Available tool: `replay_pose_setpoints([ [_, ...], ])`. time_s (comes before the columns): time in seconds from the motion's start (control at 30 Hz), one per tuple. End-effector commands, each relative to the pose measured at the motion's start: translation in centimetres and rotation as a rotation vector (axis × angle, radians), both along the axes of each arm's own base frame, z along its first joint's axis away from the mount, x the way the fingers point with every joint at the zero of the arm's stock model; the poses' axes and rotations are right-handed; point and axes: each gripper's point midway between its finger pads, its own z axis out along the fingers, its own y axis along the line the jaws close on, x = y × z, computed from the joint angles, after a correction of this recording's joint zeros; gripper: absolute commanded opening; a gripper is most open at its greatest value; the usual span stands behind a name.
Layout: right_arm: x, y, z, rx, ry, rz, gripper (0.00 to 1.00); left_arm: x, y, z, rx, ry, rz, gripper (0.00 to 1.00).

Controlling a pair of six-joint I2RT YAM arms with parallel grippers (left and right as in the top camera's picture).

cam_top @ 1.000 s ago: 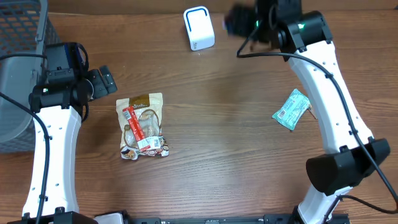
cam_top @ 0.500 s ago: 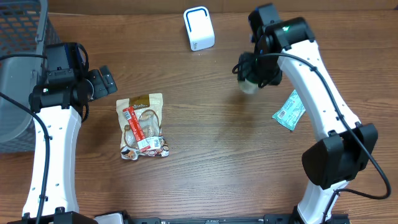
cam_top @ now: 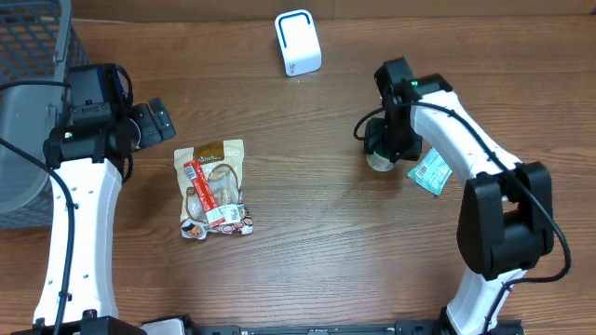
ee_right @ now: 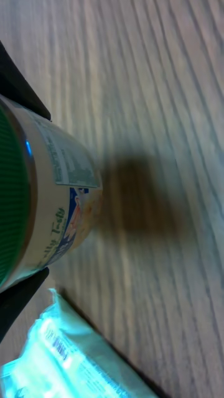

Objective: Scan the item barcode
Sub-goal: 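Carry the jar right and lower it beside the teal packet, then open the right gripper and move it over the Pantree bag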

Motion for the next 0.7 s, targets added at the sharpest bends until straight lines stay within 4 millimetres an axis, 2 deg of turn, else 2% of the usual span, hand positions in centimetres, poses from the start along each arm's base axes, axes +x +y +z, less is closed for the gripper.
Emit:
replay_pose_setpoints([
  [0.0,-0.6,-1.6,-1.9,-0.018,0.016,-0.032,0.04,0.2,0.2,0.8,0.016,-0.017,-0.007,1.0],
  [0.07,-1.1,-2.3,-3.0,-0.021,0.028,-0.047,0.08,0.2,0.2,0.8,0.016,-0.017,-0.007,1.0],
  [0.1,-1.4,-2.6,-3.4,-0.023,0.035,-0.053,0.17,0.2,0.2,0.8,0.016,-0.017,-0.007,1.0],
  [0.2,-2.5,-4.0,-4.1,-0.058,0.071,-0.073,0.21,0.2,0.2,0.8,0.016,-0.017,-0.007,1.0],
  [0.37,-3.1,-6.4,-3.9,-0.152,0.093,-0.095,0.25,0.2,0.2,0.8,0.016,-0.017,-0.007,1.0],
  [0.47,-3.2,-6.8,-3.9,-0.156,0.099,-0.105,0.43,0.2,0.2,0.8,0.016,-0.017,-0.007,1.0],
  [0.53,-3.1,-6.8,-3.9,-0.155,0.093,-0.104,0.69,0.2,0.2,0.8,0.016,-0.017,-0.007,1.0],
  [0.57,-2.9,-6.8,-3.8,-0.154,0.085,-0.104,0.77,0.2,0.2,0.8,0.016,-0.017,-0.007,1.0],
  [0.67,-2.4,-6.7,-3.2,-0.151,0.073,-0.105,0.82,0.2,0.2,0.8,0.016,-0.017,-0.007,1.0],
])
